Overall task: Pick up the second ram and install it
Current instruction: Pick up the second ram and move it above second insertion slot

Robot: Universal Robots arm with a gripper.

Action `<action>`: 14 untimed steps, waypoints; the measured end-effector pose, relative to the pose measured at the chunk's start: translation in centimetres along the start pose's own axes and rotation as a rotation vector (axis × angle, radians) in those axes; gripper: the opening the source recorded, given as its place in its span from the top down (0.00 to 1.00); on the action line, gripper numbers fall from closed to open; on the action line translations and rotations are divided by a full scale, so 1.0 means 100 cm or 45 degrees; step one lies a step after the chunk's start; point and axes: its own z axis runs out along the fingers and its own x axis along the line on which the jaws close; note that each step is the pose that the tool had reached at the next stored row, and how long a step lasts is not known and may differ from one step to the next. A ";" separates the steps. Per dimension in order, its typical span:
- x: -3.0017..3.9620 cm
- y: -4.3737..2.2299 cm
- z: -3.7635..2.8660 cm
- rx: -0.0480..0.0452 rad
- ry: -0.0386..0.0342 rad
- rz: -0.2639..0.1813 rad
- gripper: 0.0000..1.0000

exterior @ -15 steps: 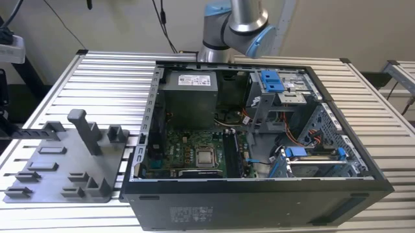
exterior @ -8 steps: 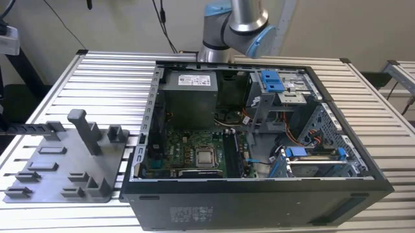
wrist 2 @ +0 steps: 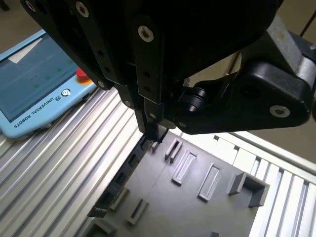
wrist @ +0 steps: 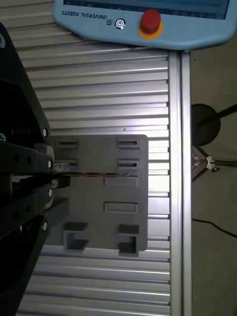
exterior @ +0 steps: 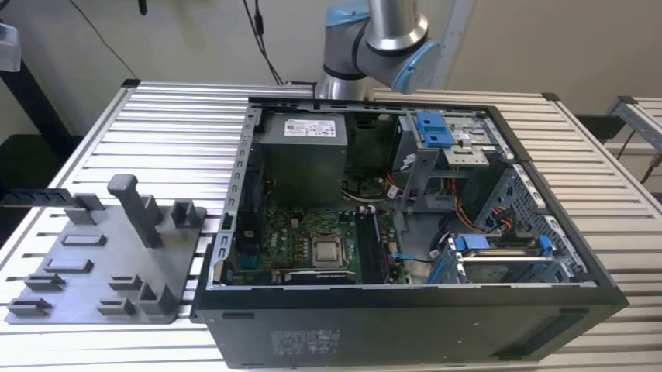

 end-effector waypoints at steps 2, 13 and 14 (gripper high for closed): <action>-0.0001 -0.0001 -0.0037 0.000 0.0000 0.000 0.86; -0.0007 -0.0006 -0.0237 0.000 0.0000 0.000 0.86; -0.0007 -0.0007 -0.0255 0.000 0.0000 0.000 0.86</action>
